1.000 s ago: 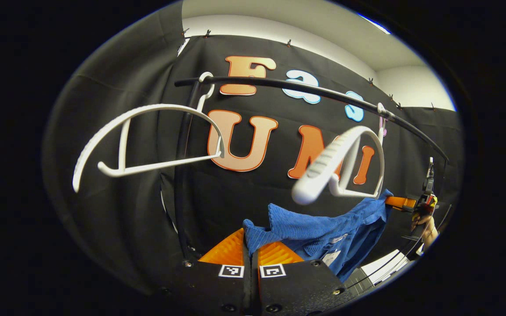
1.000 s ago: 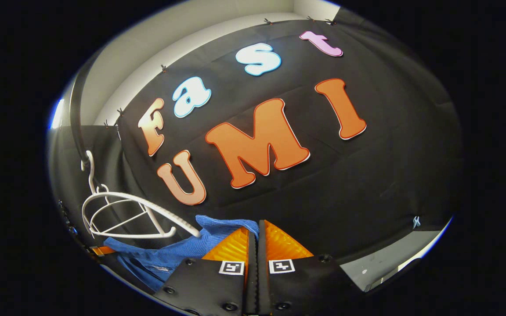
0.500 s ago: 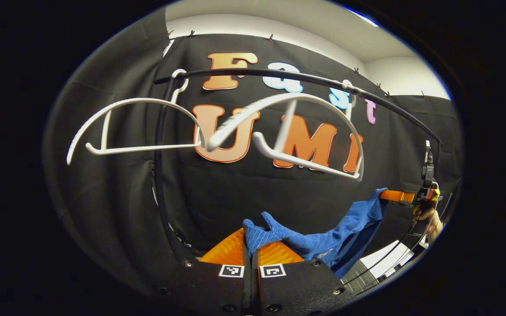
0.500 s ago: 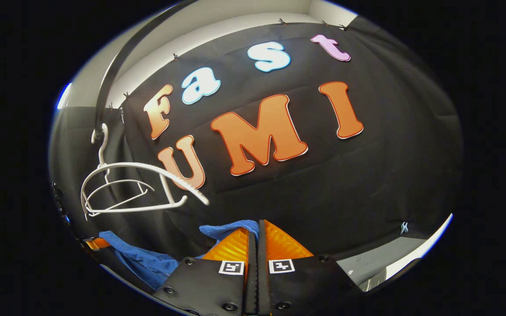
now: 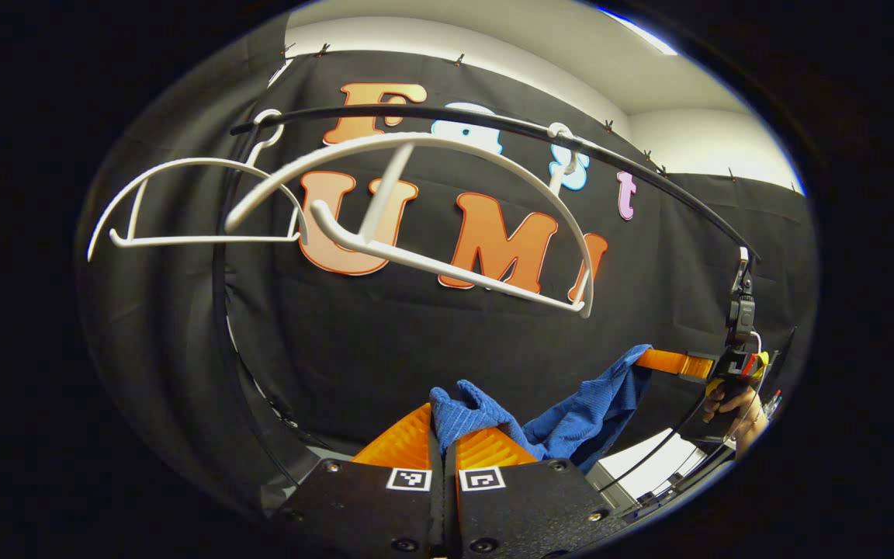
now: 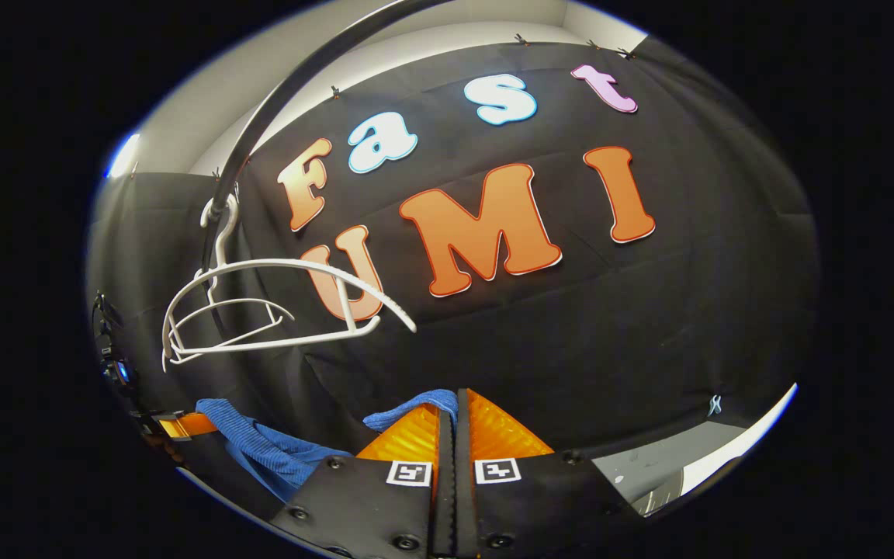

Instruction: Grasp the clothes on the hanger with both hands and then place them into the laundry hamper below.

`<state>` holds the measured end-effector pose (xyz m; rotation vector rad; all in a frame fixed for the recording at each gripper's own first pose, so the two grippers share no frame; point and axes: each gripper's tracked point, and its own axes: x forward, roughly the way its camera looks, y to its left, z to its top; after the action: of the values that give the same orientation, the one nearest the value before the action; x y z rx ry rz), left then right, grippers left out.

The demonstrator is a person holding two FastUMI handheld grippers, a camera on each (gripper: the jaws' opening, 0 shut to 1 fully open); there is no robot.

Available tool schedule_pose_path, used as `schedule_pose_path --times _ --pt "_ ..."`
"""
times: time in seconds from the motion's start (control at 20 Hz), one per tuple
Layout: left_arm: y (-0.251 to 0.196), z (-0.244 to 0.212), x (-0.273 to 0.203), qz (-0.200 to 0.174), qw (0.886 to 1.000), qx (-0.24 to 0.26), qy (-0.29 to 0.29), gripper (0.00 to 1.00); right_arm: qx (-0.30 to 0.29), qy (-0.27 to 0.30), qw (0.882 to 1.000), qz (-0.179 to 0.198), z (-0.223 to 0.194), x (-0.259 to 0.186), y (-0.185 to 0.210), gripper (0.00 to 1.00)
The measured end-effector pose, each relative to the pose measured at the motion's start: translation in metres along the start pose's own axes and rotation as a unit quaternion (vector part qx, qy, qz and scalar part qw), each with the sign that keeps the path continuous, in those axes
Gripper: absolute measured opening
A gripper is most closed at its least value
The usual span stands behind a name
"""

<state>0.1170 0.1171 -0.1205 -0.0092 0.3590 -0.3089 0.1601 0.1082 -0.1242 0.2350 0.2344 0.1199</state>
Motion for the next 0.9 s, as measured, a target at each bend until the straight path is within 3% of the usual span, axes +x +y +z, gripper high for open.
schedule_pose_path --times 0.5,0.9 --pt "-0.088 -0.005 0.039 -0.069 0.997 -0.011 0.010 0.00 -0.009 0.012 1.000 0.025 -0.008 -0.026 0.029 0.07" --pt "-0.132 -0.046 0.073 -0.109 0.992 -0.015 0.062 0.00 0.004 0.039 0.999 -0.005 -0.041 -0.025 0.007 0.07"
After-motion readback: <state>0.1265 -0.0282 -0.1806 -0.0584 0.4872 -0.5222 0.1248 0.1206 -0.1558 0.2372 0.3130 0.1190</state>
